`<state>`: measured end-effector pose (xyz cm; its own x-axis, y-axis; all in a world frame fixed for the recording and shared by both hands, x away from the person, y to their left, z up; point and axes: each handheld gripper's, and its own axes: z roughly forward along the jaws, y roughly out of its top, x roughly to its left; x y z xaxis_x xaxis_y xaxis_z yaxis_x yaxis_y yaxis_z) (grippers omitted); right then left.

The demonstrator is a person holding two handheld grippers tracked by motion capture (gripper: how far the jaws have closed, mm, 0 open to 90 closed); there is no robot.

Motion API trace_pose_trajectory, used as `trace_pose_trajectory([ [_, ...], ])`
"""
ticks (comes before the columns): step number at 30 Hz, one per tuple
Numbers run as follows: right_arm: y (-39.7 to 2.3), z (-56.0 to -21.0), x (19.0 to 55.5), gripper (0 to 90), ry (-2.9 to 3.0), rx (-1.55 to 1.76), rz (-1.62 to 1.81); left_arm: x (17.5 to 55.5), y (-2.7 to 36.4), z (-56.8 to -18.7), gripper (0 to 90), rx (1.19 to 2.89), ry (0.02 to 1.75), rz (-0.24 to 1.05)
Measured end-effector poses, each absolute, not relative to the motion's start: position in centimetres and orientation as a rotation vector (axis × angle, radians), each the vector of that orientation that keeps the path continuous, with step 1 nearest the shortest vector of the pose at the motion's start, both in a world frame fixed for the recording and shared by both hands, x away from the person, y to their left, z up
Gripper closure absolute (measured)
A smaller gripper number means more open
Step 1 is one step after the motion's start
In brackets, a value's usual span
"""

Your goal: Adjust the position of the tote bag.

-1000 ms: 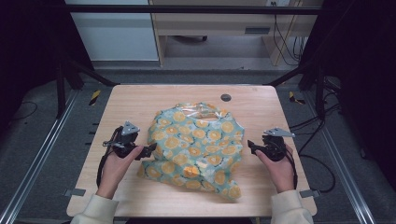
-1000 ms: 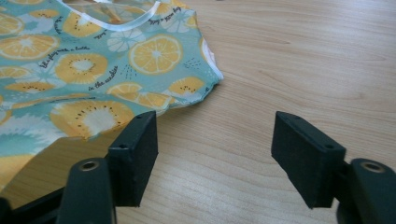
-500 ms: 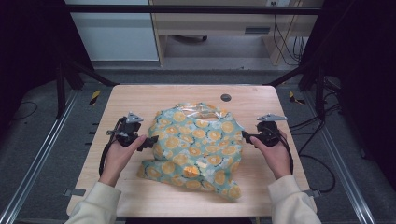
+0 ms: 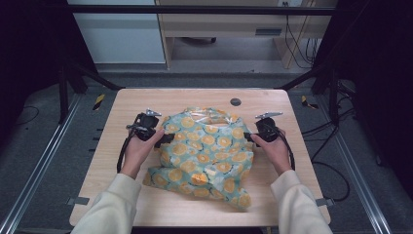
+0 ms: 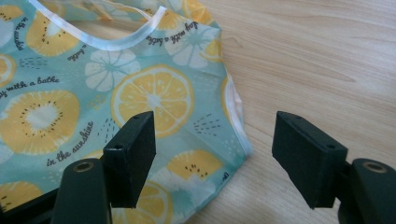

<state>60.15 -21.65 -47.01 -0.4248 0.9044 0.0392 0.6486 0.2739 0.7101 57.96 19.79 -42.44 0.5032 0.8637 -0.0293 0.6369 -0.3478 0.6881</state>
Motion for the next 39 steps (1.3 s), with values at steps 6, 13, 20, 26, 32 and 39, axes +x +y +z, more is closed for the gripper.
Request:
trace_pose_trajectory([
  [6,-21.1,-47.6,60.5,28.0,2.188,1.397,0.933,57.7,20.4,-42.2,5.2,2.090,1.227,0.462],
  [13,-20.3,-48.5,60.8,28.8,2.219,1.358,0.877,57.4,20.5,-41.9,5.2,2.075,1.215,0.472],
  [20,-20.4,-49.0,61.0,27.7,2.220,1.368,0.867,57.4,20.3,-42.1,5.2,2.097,1.206,0.487],
  [26,-20.0,-49.2,60.9,29.2,2.253,1.346,0.855,57.1,20.3,-42.2,5.2,2.094,1.211,0.489],
  [32,-20.0,-49.4,60.9,35.7,2.257,1.351,0.846,57.1,20.6,-42.0,5.2,2.076,1.213,0.495],
  [39,-19.9,-49.4,60.9,44.5,2.266,1.332,0.849,57.0,20.9,-41.9,5.2,2.071,1.221,0.489],
])
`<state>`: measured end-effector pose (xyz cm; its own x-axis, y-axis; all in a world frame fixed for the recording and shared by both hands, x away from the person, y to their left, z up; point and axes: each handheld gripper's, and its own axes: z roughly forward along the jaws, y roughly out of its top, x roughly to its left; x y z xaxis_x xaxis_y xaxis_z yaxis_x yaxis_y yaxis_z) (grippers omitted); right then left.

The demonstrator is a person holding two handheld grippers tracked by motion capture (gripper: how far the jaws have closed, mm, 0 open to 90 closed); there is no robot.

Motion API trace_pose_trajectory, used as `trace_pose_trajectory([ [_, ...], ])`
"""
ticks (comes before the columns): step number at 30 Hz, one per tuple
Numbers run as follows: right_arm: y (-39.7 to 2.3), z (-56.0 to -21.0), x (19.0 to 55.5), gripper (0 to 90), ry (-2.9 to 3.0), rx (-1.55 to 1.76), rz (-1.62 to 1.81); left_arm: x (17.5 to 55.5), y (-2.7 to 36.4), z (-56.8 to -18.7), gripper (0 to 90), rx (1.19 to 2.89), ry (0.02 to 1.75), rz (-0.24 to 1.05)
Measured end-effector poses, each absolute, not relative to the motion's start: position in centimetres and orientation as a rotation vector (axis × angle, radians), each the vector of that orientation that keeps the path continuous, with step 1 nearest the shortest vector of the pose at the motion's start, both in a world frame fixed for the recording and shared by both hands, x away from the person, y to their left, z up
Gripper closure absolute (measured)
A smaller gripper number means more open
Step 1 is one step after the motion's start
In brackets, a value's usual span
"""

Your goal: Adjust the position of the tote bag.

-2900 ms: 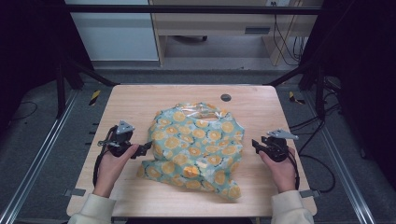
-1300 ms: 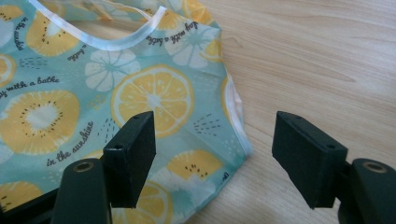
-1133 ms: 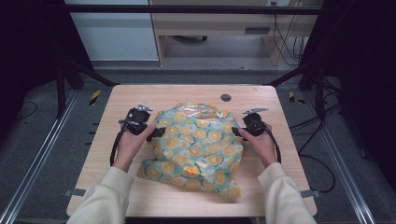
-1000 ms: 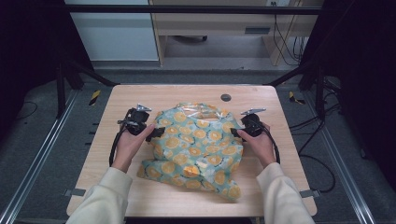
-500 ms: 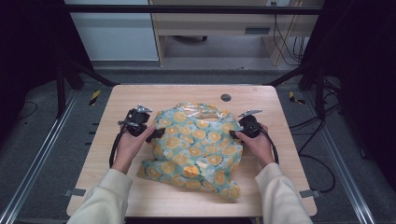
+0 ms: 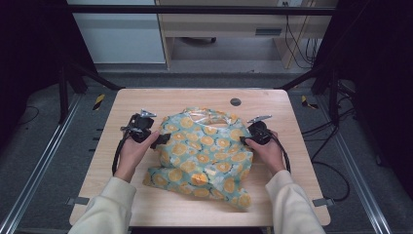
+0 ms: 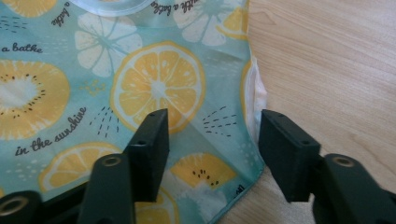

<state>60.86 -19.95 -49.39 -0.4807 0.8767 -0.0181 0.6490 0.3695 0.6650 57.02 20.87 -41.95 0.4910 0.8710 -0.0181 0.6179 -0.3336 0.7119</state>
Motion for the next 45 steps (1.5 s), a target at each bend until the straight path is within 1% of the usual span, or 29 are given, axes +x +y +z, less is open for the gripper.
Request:
trace_pose_trajectory([
  [2,-19.8,-49.3,60.8,49.1,2.271,1.327,0.847,57.0,20.9,-41.9,5.2,2.071,1.222,0.489],
  [5,-19.7,-49.2,60.6,59.9,2.281,1.316,0.847,57.0,20.9,-42.0,5.3,2.072,1.223,0.490],
  [6,-19.7,-49.2,60.6,59.9,2.281,1.316,0.847,57.0,20.9,-42.0,5.2,2.072,1.223,0.490],
  [7,-19.6,-49.1,60.6,70.5,2.291,1.297,0.836,57.0,20.9,-42.0,5.3,2.073,1.225,0.493],
  [8,-19.6,-49.1,60.6,70.5,2.291,1.297,0.836,57.0,20.9,-42.0,5.3,2.077,1.223,0.493],
  [9,-19.6,-49.1,60.5,80.8,2.301,1.291,0.845,57.0,20.9,-42.1,5.3,2.077,1.226,0.489],
  [11,-19.5,-49.1,60.4,86.7,2.311,1.287,0.864,57.1,20.9,-42.2,5.3,2.075,1.235,0.484],
  [12,-19.5,-49.0,60.4,88.2,2.312,1.286,0.871,57.2,20.9,-42.2,5.4,2.075,1.239,0.480],
  [20,-19.2,-48.7,60.1,89.1,2.312,1.263,0.900,57.3,21.0,-42.3,5.2,2.057,1.277,0.459],
  [26,-19.4,-48.6,59.9,89.6,2.297,1.276,0.912,57.1,20.7,-42.1,4.9,2.063,1.271,0.438],
  [32,-20.3,-47.9,59.3,90.0,2.237,1.300,0.978,56.7,19.7,-41.7,4.3,2.050,1.253,0.463],
  [38,-20.9,-47.9,58.8,89.9,2.234,1.302,1.001,57.1,19.1,-42.5,4.1,2.090,1.261,0.411],
  [45,-20.9,-48.0,58.7,89.8,2.239,1.299,1.013,57.2,19.2,-42.9,3.7,2.078,1.314,0.417],
])
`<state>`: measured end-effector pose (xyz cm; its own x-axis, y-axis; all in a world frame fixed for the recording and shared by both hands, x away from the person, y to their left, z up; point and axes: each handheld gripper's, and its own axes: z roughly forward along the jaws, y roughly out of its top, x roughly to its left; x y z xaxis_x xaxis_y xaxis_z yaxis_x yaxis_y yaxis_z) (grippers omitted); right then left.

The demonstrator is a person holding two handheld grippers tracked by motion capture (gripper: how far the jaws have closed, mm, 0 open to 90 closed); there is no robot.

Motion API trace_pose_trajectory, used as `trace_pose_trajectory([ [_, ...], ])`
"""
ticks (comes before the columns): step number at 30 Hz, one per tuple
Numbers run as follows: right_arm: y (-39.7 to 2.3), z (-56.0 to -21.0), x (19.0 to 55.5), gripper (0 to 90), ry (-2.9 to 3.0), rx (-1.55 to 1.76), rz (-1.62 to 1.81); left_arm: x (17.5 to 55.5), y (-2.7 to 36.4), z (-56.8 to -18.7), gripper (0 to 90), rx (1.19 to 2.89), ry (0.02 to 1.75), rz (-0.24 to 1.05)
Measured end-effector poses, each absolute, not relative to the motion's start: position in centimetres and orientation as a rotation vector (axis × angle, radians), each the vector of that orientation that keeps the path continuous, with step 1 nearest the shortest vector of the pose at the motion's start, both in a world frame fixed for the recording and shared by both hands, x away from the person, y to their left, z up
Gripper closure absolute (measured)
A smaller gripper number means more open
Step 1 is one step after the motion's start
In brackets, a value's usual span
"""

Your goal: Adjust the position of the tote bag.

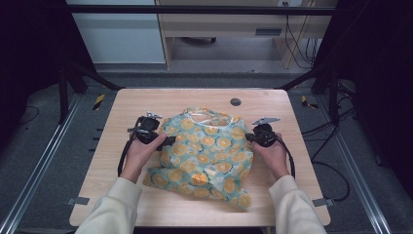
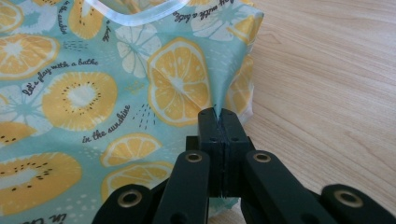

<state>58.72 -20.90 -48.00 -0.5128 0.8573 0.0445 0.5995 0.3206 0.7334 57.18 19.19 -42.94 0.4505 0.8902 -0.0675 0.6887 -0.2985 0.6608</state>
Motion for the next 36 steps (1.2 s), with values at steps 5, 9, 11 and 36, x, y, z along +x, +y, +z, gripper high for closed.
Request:
trace_pose_trajectory([
  [5,-20.8,-48.0,58.7,89.7,2.238,1.303,1.010,57.1,19.5,-43.2,3.7,2.074,1.348,0.410],
  [9,-20.8,-47.9,58.7,89.6,2.238,1.300,1.004,57.0,19.7,-43.4,3.7,2.070,1.370,0.401],
  [11,-20.9,-47.9,58.7,89.6,2.236,1.300,1.007,57.0,19.7,-43.6,3.7,2.067,1.380,0.385],
  [36,-21.1,-46.4,57.9,90.0,2.213,1.265,1.035,55.7,19.3,-44.6,87.6,2.121,1.225,0.276],
])
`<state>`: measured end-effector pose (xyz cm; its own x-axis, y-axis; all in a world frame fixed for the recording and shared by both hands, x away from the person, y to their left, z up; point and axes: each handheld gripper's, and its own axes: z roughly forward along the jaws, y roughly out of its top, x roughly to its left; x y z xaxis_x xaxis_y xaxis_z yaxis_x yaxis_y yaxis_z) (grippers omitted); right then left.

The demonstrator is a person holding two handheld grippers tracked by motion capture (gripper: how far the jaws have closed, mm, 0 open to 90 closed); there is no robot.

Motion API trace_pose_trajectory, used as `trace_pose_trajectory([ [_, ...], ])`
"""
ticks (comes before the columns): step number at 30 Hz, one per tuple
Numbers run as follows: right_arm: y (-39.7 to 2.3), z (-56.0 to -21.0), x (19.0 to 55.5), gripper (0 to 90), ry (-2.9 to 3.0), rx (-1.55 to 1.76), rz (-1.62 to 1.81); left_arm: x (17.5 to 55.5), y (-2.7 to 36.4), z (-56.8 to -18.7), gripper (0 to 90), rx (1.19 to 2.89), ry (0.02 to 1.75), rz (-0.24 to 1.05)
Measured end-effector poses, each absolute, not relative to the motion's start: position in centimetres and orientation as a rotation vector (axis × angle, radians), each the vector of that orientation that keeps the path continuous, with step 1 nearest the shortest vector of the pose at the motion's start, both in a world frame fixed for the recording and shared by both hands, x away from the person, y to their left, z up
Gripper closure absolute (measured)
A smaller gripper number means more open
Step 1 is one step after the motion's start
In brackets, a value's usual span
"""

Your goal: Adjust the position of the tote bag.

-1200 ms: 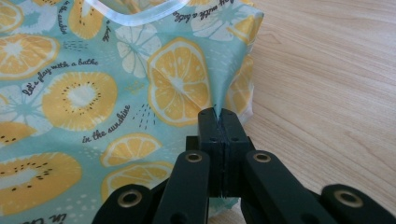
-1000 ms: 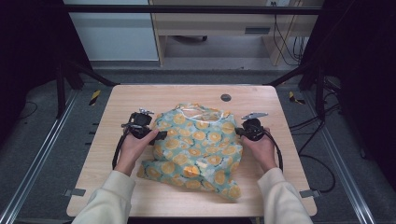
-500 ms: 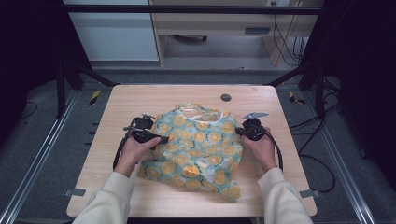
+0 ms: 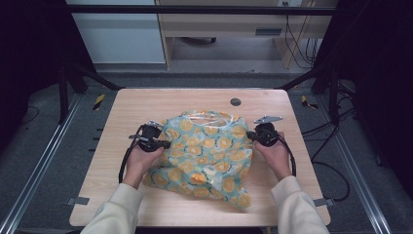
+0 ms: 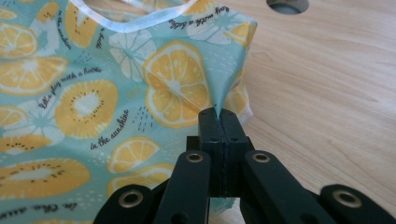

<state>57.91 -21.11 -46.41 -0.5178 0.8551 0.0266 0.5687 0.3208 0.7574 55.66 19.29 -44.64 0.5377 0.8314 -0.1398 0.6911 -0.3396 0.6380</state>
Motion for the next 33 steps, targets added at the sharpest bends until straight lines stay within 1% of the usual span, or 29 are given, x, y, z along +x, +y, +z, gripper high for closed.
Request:
trace_pose_trajectory([
  [6,-22.0,-45.1,57.0,90.0,2.173,1.258,1.070,55.1,19.5,-43.8,89.5,2.086,1.203,0.327],
  [14,-22.9,-43.1,55.5,90.0,2.138,1.229,1.110,53.9,19.3,-42.5,89.8,2.051,1.176,0.384],
  [18,-23.5,-41.5,54.4,90.0,2.099,1.216,1.158,53.2,19.1,-41.4,89.8,2.029,1.151,0.425],
  [20,-23.6,-41.2,54.3,90.0,2.095,1.213,1.167,52.8,19.0,-40.9,89.8,2.012,1.137,0.449],
  [21,-23.7,-40.3,53.9,90.0,2.078,1.202,1.187,52.6,18.9,-40.7,89.9,2.010,1.133,0.458],
  [23,-23.8,-40.1,53.8,90.0,2.072,1.196,1.193,52.2,18.9,-40.2,89.9,2.007,1.115,0.475],
  [24,-23.8,-39.3,53.4,90.0,2.056,1.178,1.218,51.9,18.9,-39.9,89.9,2.014,1.099,0.491],
  [33,-23.8,-37.4,51.6,90.0,2.013,1.114,1.290,51.0,19.2,-39.6,90.0,1.999,1.070,0.512],
])
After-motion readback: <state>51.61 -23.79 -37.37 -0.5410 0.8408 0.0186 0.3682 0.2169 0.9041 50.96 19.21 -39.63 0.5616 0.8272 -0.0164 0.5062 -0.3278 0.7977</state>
